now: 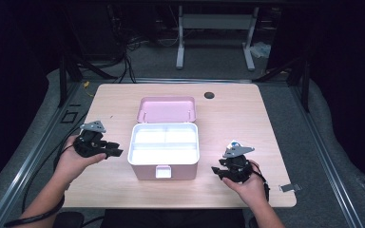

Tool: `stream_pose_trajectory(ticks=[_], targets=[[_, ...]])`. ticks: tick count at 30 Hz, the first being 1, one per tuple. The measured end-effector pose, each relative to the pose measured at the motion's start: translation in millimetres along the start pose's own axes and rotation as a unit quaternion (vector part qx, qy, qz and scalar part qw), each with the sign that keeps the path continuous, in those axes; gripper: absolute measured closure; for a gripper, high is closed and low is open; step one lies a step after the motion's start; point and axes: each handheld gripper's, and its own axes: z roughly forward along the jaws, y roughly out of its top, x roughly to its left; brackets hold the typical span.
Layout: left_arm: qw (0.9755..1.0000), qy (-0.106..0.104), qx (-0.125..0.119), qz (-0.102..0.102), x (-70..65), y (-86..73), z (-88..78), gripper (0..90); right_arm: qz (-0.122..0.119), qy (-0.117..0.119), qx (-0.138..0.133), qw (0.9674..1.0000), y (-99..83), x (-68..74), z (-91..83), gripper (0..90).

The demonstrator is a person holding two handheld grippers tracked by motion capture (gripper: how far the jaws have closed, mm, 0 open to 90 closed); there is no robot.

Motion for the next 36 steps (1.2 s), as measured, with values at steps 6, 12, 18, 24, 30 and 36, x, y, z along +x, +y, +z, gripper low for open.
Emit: stream_pose_trajectory(ticks=[6, 12, 18, 24, 30, 36], targets=[[0.9998, -0.01, 0.006, 0.017, -0.1, 18.5, 0.0, 65.0, -0.003, -0.005, 0.003, 1.0, -1.1, -0.2, -2.3, 54.3], [0.9989, -0.021, 0.006, 0.041, -8.0, 39.8, 1.2, 65.3, 0.004, -0.006, 0.001, 1.0, -1.8, -2.8, -1.6, 53.5], [0.9974, -0.035, 0.017, 0.061, -18.9, 60.4, 16.5, 66.4, 0.006, -0.003, 0.001, 1.0, -2.7, -3.8, -2.8, 53.4], [0.9958, -0.054, 0.014, 0.073, -27.7, 77.5, 35.4, 68.1, 0.009, -0.001, -0.002, 1.0, -3.4, -5.9, -4.0, 53.4], [0.9926, -0.065, 0.03, 0.098, -36.1, 95.6, 49.4, 71.2, 0.01, 0.005, -0.001, 0.9999, -3.6, -6.6, -3.6, 53.4], [0.9882, -0.064, 0.06, 0.125, -42.0, 104.6, 57.0, 76.9, 0.011, 0.004, -0.004, 0.9999, -4.6, -7.5, -5.1, 53.4]])
